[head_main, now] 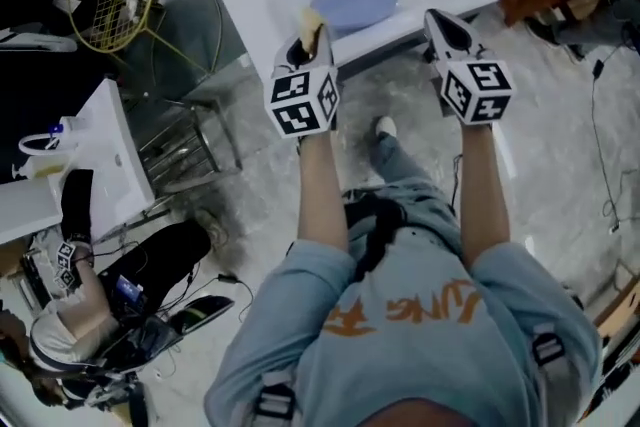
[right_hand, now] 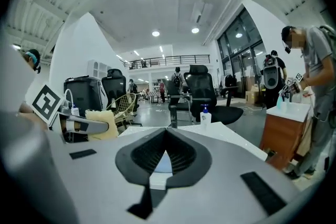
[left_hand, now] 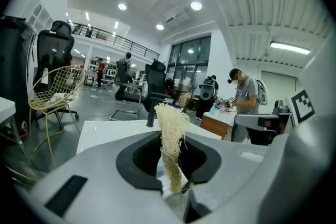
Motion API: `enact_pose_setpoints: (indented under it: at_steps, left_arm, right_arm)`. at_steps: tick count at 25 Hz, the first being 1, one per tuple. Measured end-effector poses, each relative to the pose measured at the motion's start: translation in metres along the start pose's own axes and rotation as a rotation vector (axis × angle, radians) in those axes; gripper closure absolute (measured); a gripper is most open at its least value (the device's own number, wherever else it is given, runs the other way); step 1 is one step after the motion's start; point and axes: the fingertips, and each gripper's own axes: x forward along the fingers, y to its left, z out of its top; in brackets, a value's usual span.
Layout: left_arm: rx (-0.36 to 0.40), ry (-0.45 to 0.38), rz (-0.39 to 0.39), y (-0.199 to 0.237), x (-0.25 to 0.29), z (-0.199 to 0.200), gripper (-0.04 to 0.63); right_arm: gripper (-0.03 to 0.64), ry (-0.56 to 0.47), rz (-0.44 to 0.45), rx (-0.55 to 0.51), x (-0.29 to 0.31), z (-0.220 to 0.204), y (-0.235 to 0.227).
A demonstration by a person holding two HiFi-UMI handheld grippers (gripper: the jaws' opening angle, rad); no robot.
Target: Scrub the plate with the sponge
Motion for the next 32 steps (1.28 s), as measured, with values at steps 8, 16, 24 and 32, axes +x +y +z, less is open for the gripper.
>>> enact_pose_setpoints:
  at_steps: [8, 16, 24, 32]
  left_arm:
    - [0.026, 0.077, 0.103, 0.027, 0.121, 0.004, 0.546]
    - [0.068, 0.153, 0.183, 0.068, 0.171, 0.025, 0.546]
    - [-0.046, 0.214, 0.213, 0.113, 0.194, 0.015, 0.546]
    - [-0.094, 0.256, 0.212, 0.155, 0.229, 0.011, 0.546]
  right_arm:
    - [0.617, 0.111, 0.102, 0.108, 0.133, -0.031, -0.079]
    - [0.615, 0.163, 0.189, 0.148, 0.220, -0.015, -0.095]
    - [0.525, 0.359, 0.268, 0.133, 0.267, -0.025, -0.093]
    - [0.476, 0.617, 0.357, 0.125, 0.330, -0.064, -0.096]
